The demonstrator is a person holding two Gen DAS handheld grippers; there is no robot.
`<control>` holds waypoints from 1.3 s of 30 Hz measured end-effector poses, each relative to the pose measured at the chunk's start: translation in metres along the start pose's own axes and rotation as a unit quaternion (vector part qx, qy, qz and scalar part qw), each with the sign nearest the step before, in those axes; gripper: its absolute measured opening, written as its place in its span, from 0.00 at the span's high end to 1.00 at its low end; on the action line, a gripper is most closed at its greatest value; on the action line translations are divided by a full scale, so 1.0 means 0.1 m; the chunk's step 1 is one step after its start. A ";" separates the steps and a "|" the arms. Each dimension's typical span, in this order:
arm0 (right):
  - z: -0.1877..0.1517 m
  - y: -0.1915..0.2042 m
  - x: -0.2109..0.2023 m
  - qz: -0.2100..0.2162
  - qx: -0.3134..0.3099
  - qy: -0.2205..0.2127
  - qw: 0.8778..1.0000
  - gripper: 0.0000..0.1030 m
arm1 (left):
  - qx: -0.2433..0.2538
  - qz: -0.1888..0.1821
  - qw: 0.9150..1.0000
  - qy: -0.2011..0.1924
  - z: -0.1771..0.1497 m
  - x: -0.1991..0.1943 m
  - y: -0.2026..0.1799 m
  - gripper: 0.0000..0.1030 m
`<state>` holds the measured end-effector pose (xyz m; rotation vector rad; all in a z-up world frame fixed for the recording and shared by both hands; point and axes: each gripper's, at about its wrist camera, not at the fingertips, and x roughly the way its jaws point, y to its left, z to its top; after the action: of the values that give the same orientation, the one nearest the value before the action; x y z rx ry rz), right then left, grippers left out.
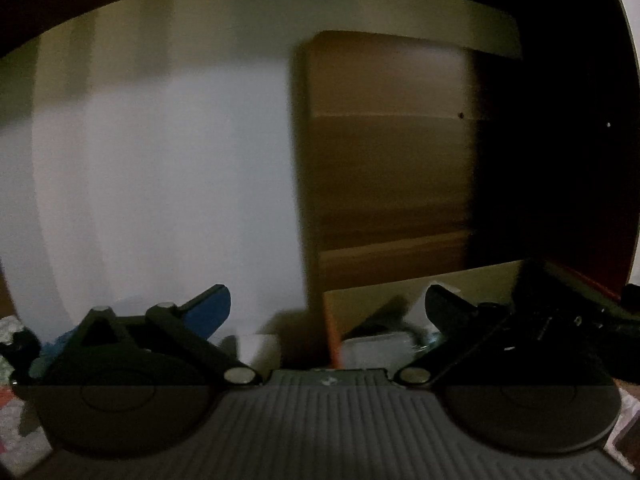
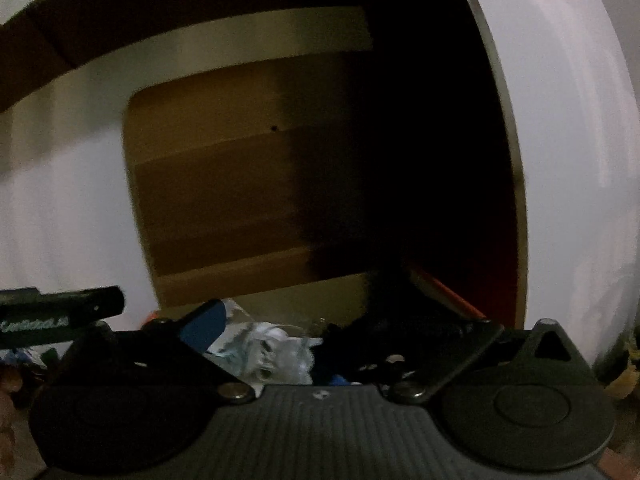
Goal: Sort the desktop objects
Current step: 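Move both tools back toward the items on the bed, then grasp the red clothespin with the left tool while the right tool grasps the dark green cylinder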
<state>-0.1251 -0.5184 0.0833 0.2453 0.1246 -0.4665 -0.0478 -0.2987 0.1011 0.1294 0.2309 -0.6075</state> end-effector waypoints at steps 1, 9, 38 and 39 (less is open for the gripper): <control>0.00 0.04 -0.01 0.004 0.000 0.001 1.000 0.00 | -0.003 0.007 1.000 0.000 -0.01 -0.02 0.07 0.00; -0.04 0.46 -0.09 0.039 -0.009 0.014 0.999 0.00 | -0.034 0.069 0.997 0.013 -0.18 -0.16 0.78 0.00; -0.82 2.41 0.80 0.166 -0.128 0.124 0.970 0.07 | -0.086 0.262 0.960 0.056 -1.11 -0.44 2.62 0.00; -0.84 2.42 0.88 0.162 -0.130 0.134 0.969 0.10 | -0.087 0.262 0.960 0.055 -1.12 -0.42 2.63 0.00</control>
<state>0.0585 -0.3253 0.0364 0.0662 0.4008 -0.0855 0.0509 -0.0404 0.0172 0.0503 0.3427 -0.0500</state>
